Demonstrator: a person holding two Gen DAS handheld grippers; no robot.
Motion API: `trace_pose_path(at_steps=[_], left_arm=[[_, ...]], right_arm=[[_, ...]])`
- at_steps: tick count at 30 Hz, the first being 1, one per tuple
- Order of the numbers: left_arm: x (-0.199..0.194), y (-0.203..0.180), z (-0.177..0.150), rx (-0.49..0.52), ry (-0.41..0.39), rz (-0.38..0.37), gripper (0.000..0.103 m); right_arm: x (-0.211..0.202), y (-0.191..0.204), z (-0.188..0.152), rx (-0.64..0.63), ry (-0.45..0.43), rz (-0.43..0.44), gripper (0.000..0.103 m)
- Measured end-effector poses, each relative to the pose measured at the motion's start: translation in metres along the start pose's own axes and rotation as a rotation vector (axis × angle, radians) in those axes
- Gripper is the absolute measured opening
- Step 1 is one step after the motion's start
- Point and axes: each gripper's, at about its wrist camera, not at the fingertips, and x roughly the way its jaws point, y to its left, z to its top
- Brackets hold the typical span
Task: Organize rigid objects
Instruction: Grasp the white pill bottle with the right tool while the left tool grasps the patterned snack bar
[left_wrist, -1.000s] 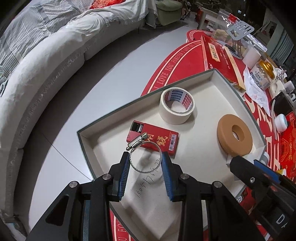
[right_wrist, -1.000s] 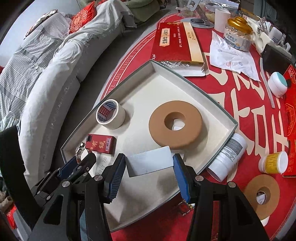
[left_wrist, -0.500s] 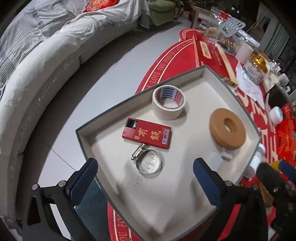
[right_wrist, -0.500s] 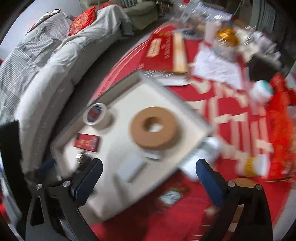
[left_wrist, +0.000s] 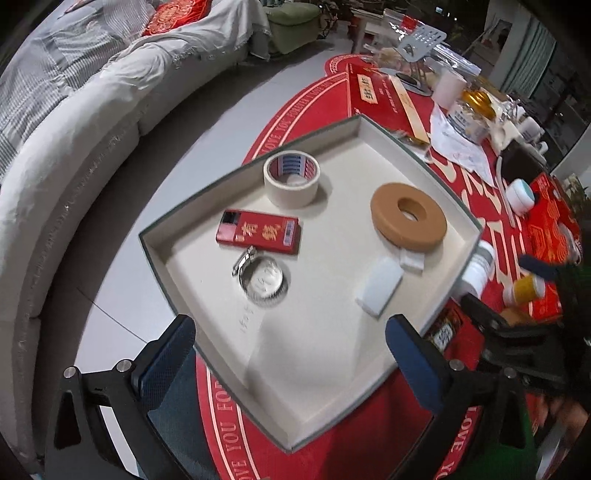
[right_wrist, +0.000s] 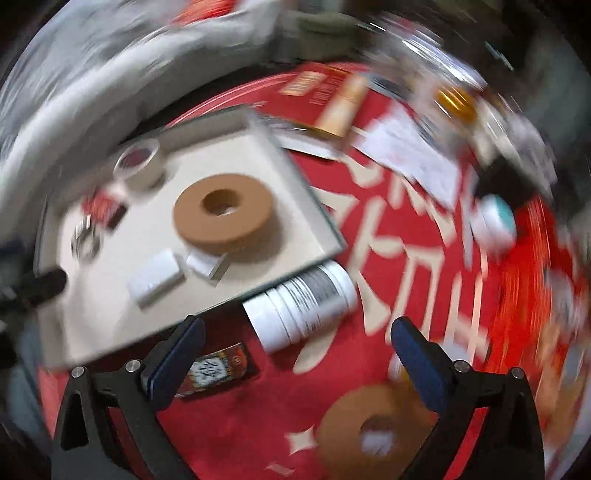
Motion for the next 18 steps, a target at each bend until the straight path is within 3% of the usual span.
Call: trace_pose_path(at_steps=[3, 8, 10, 18], left_arm=[[-0.001, -0.002, -0.008, 0.011, 0.017, -0.019, 0.103], [-0.001, -0.01, -0.022, 0.066, 0.048, -0.038, 0.103], [-0.001, -0.014, -0.028, 0.08, 0.062, -0.043, 0.103], [0.002, -0.023, -0.054, 0.123, 0.106, -0.05, 0.103]], right_arm=[[0.013, 0.0, 0.003, -0.083, 0.011, 0.029, 0.101], [0.033, -0.008, 0.005, -0.102, 0.03, 0.105, 0.1], [0.039, -0.007, 0.003, -0.118, 0.043, 0.12, 0.078], [0.027, 0.02, -0.022, -0.094, 0.085, 0.181, 0.076]])
